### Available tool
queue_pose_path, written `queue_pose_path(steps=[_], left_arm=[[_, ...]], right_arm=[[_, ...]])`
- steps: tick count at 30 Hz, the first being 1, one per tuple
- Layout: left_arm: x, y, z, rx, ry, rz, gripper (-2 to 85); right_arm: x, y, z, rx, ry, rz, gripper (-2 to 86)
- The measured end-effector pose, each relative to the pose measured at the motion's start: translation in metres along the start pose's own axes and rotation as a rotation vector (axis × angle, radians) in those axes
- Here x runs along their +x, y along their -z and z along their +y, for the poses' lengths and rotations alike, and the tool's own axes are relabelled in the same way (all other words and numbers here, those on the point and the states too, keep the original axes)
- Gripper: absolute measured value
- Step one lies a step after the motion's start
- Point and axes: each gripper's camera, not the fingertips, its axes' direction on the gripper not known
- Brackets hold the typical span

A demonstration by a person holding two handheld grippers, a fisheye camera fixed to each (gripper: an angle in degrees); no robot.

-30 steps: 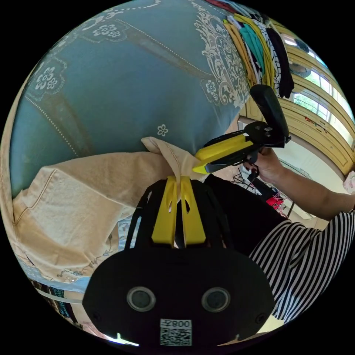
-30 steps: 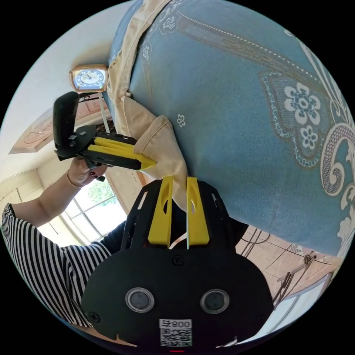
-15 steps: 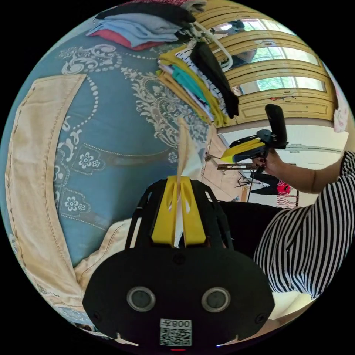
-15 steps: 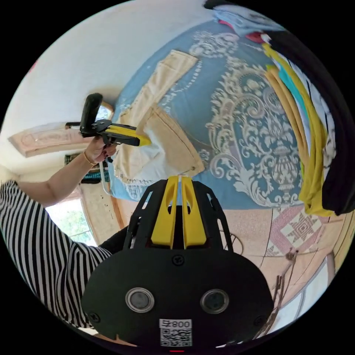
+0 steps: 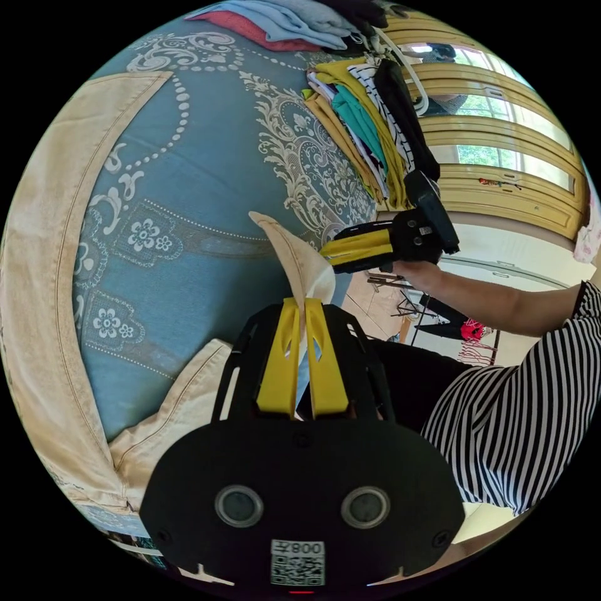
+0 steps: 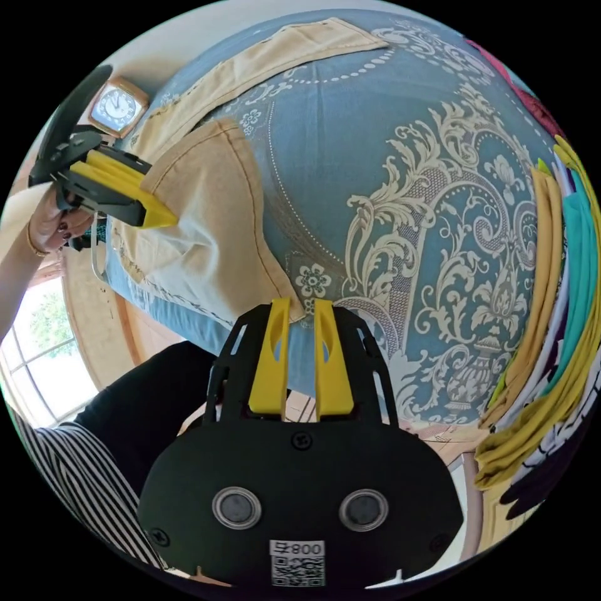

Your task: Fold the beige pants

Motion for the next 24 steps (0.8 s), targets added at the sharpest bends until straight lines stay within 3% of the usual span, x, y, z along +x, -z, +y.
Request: queue_pose_path(steps=[12, 18, 24], left_arm=[[0.025, -0.001, 0.024, -0.012, -0.004, 0.002, 1.4], [0.048, 0.016, 0.036, 0.059, -0.069, -0.056, 1.5], [0.042, -0.004, 0.034, 0.106, 0.053, -0.153, 0.9]], right_arm=[[0.006, 0.016, 0.021, 0.029, -0.046, -0.111, 2.2], [0.027, 0.080, 0.071, 0.192, -0.128, -0.217, 0.7], [0.042, 0.045, 0.089, 0.036, -0.259, -0.218, 0.4]])
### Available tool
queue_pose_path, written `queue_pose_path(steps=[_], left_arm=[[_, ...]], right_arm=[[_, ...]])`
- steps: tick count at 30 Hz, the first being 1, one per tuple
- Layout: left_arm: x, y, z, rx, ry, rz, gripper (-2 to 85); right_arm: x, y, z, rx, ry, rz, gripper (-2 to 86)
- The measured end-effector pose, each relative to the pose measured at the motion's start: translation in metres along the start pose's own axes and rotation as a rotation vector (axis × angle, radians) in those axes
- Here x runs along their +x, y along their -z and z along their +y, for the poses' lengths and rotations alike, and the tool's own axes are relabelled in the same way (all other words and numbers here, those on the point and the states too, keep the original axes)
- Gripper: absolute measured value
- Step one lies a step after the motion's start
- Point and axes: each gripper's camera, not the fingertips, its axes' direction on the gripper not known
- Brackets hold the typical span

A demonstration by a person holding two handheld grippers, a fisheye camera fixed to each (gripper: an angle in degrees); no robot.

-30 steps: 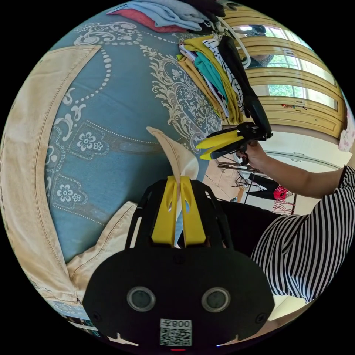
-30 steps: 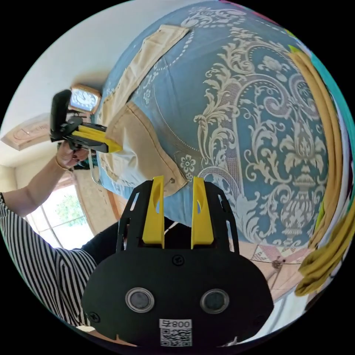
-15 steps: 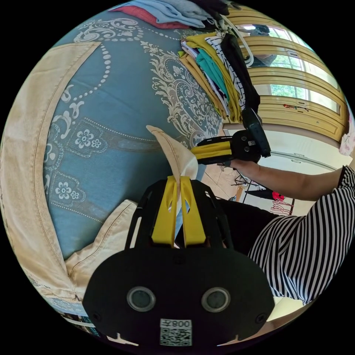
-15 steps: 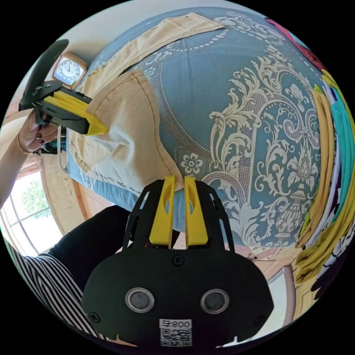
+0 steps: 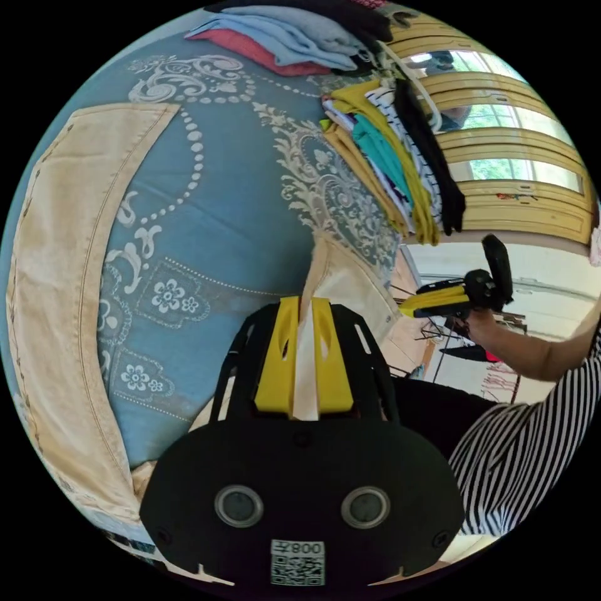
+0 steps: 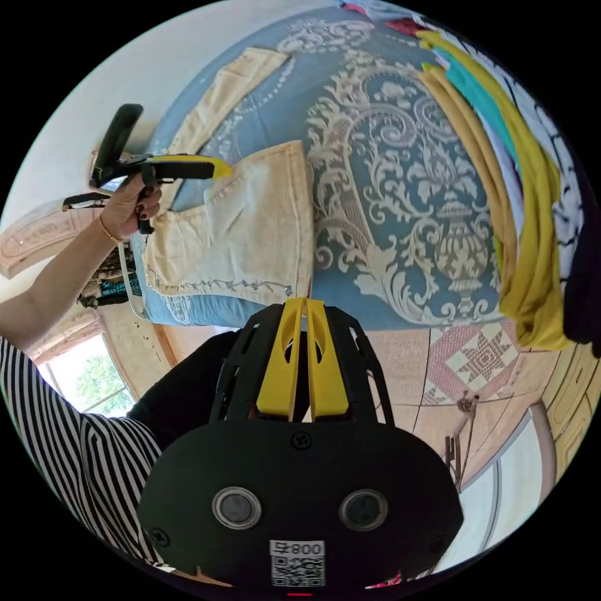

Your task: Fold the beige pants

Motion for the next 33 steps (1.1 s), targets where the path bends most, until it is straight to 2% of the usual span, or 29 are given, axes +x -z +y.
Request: queue_pose_path(steps=[3, 6, 14, 20, 23, 28, 33], left_arm=[[-0.004, 0.013, 0.030, 0.121, 0.158, -0.062, 0.5], [-0.004, 0.031, 0.075, 0.224, 0.219, 0.021, 0.5], [-0.016, 0.050, 0.217, 0.223, 0.511, 0.034, 1.5], [-0.027, 0.068, 0.332, 0.253, 0.811, 0.034, 2.3], [-0.026, 0.076, 0.411, 0.372, 1.063, 0.056, 3.5], [-0.009, 0.076, 0.564, 0.724, 1.631, 0.105, 7.2], [-0.005, 0.055, 0.637, 0.934, 1.852, 0.240, 8.8]], right_arm=[[0.010, -0.005, 0.005, -0.021, -0.059, -0.017, 0.3], [0.016, 0.005, 0.007, 0.013, -0.087, -0.040, 0.4], [-0.014, 0.027, -0.046, 0.036, 0.096, -0.102, 2.9], [-0.060, 0.008, -0.084, -0.125, 0.265, -0.013, 6.8], [-0.066, 0.001, -0.079, -0.200, 0.255, 0.044, 7.9], [-0.040, 0.017, -0.073, -0.219, 0.061, 0.132, 10.4], [-0.031, 0.019, -0.084, -0.221, -0.060, 0.116, 11.4]])
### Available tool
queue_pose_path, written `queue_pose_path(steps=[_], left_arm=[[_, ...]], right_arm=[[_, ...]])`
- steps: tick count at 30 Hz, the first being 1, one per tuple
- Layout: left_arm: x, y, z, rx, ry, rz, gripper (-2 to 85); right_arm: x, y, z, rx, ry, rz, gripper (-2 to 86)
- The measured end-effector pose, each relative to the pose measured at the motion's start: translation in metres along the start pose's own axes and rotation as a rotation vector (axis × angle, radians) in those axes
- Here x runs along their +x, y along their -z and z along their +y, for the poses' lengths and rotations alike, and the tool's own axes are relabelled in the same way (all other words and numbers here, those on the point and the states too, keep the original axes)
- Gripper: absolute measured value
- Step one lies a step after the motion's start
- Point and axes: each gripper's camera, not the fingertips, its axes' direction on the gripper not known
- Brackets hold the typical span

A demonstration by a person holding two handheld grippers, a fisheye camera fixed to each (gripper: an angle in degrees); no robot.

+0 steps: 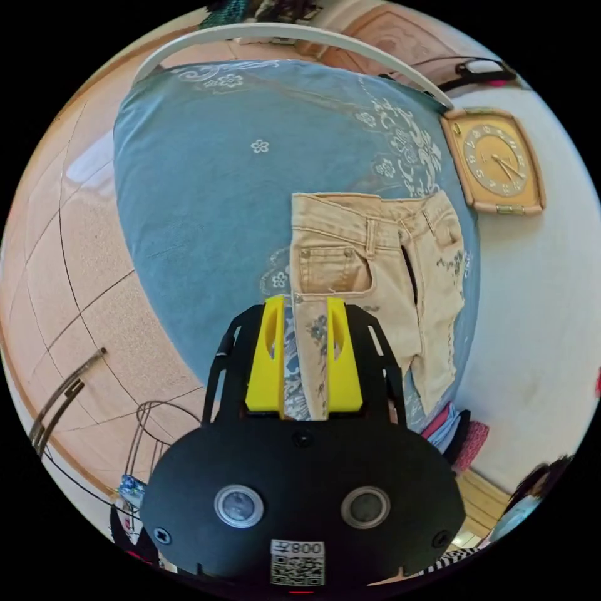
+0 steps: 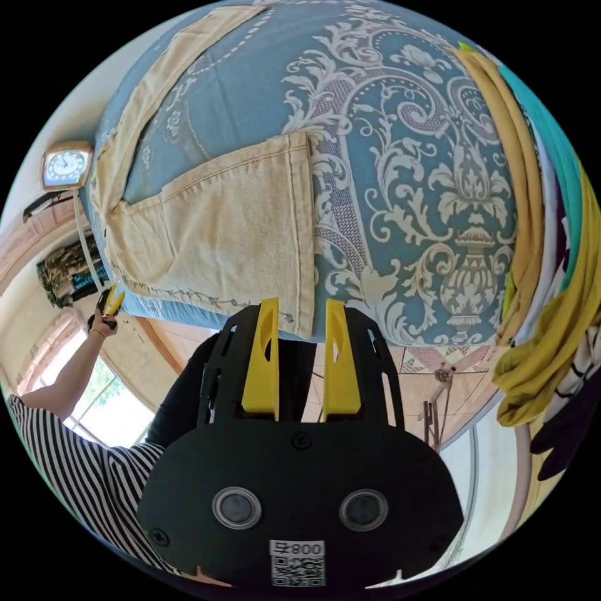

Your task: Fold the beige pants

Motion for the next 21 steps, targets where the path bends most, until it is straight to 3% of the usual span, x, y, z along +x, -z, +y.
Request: queue_pose_path(steps=[6, 12, 21], left_arm=[[-0.010, 0.013, -0.011, 0.000, -0.004, -0.072, 7.2], [-0.029, 0.041, -0.014, -0.020, 0.011, 0.023, 3.7], [-0.028, 0.105, -0.009, -0.092, -0.141, 0.001, 2.0]], right_arm=[[-0.025, 0.009, -0.005, 0.022, -0.021, 0.050, 10.3], [-0.041, 0.016, -0.014, 0.026, -0.048, 0.040, 7.0], [-0.053, 0.051, -0.024, -0.025, 0.007, -0.021, 2.0]])
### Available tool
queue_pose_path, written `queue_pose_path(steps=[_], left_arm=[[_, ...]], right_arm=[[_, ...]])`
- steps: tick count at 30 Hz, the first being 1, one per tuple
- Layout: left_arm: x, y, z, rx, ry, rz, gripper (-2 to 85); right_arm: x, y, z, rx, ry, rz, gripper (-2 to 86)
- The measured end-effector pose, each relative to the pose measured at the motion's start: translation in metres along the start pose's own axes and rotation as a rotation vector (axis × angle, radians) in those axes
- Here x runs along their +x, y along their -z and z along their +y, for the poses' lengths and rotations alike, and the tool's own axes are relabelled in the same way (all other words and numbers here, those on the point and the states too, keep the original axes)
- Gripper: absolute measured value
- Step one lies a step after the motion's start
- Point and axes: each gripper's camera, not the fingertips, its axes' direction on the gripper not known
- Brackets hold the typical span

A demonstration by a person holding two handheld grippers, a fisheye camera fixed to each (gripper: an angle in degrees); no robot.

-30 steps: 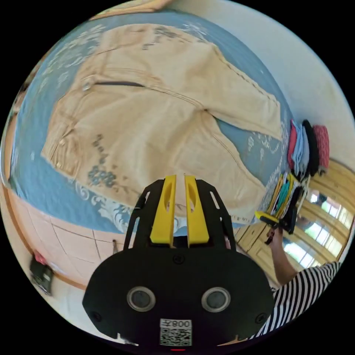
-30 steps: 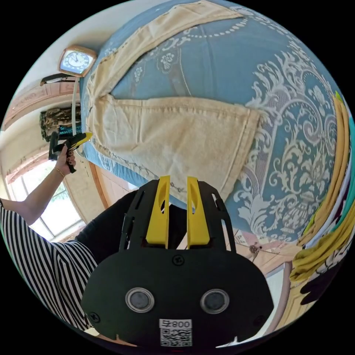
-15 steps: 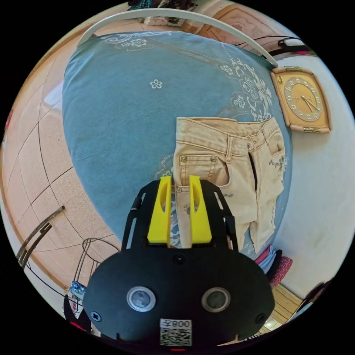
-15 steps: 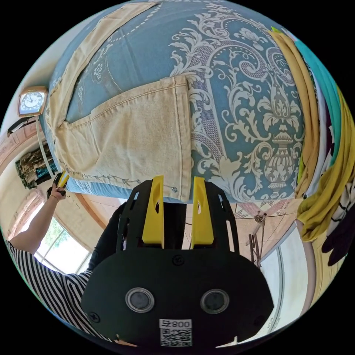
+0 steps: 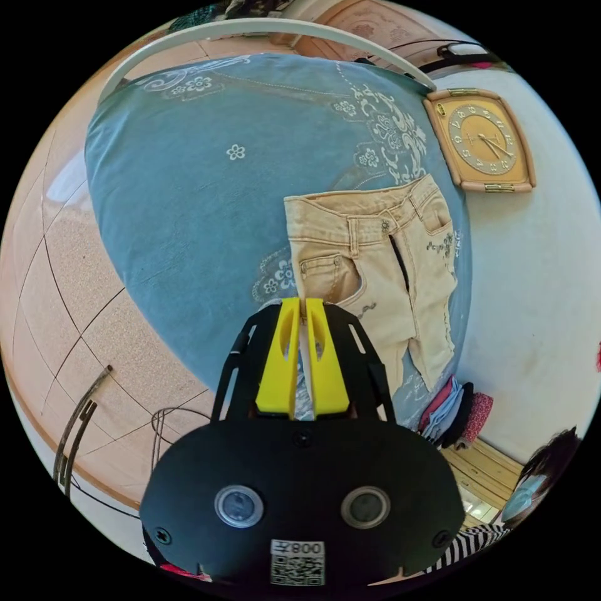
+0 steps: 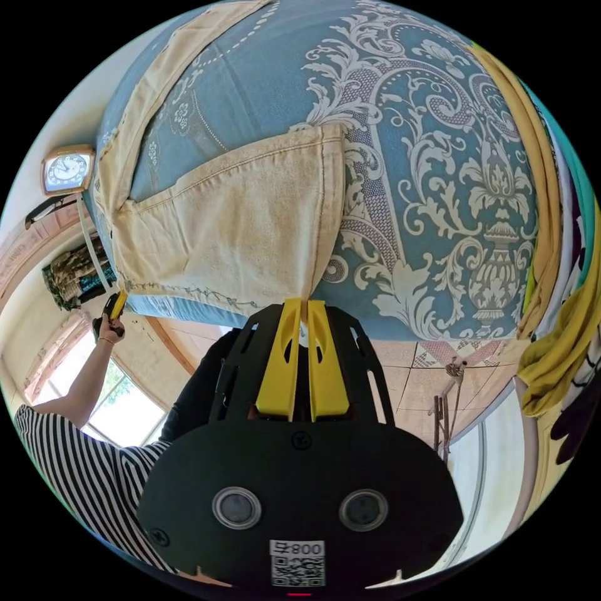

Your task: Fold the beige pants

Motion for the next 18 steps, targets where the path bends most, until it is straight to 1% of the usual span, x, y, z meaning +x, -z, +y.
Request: queue_pose_path(steps=[4, 9, 12, 15, 18], left_arm=[[0.001, 0.034, 0.016, -0.030, -0.053, -0.028, 1.8], [-0.011, 0.057, 0.046, -0.073, -0.029, -0.018, 1.7], [-0.022, 0.053, 0.061, -0.107, -0.002, -0.046, 1.8], [-0.026, 0.036, 0.065, -0.129, 0.047, -0.060, 1.8], [-0.012, 0.044, 0.068, -0.128, -0.004, -0.135, 1.5]], right_arm=[[-0.012, 0.025, 0.000, -0.017, 0.050, 0.067, 1.7], [-0.013, 0.054, 0.004, -0.026, 0.046, 0.101, 1.7], [-0.009, 0.059, 0.000, -0.023, 0.017, 0.131, 2.1], [-0.007, 0.052, -0.016, -0.081, -0.006, 0.159, 2.8], [-0.019, 0.066, -0.015, -0.053, 0.008, 0.217, 3.9]])
